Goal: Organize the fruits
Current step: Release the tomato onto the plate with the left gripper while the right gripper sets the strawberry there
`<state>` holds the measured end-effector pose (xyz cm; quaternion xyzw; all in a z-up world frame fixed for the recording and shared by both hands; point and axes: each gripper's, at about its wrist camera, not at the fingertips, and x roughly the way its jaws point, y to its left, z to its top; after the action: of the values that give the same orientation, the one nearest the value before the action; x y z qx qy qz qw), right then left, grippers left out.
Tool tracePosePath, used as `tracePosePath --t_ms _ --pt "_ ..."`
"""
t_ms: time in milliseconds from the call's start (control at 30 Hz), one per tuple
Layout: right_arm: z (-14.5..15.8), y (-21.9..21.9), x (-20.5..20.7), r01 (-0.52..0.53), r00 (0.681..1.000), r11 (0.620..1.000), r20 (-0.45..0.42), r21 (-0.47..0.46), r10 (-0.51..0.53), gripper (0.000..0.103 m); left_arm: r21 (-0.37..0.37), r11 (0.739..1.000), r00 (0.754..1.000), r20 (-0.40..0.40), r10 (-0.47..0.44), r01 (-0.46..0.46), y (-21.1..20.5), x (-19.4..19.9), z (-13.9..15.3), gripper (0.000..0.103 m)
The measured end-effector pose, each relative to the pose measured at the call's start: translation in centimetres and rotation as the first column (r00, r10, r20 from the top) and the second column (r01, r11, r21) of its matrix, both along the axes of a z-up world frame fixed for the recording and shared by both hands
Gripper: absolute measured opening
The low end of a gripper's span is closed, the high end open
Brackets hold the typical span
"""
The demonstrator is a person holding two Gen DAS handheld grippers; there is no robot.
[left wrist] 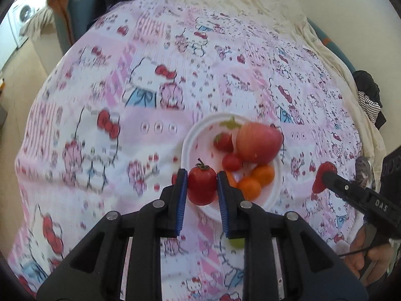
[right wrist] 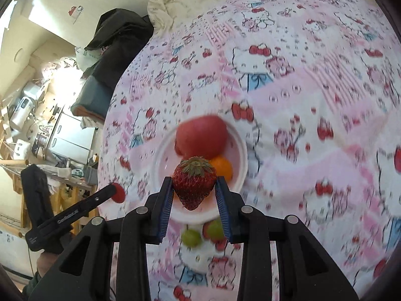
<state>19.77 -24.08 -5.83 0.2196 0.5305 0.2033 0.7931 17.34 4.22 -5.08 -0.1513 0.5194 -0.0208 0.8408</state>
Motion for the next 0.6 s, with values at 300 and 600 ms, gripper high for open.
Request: tracePosePath --t_ms 300,600 --pt "-2.9 0.6 4.8 -0.023 0.999 0.998 -0.040 -0.056 0.020 0.036 0.044 0.998 0.999 -0.016 -0.040 0.040 -1.0 4.8 -2.5 0.020" --pt "-6.0 1.7 5.2 -0.063 0.996 0.989 -0.070 -0.136 0.054 0.036 0.044 0.995 0.994 -0.074 -0.085 0.088 -2.5 5.9 -5.9 0.020"
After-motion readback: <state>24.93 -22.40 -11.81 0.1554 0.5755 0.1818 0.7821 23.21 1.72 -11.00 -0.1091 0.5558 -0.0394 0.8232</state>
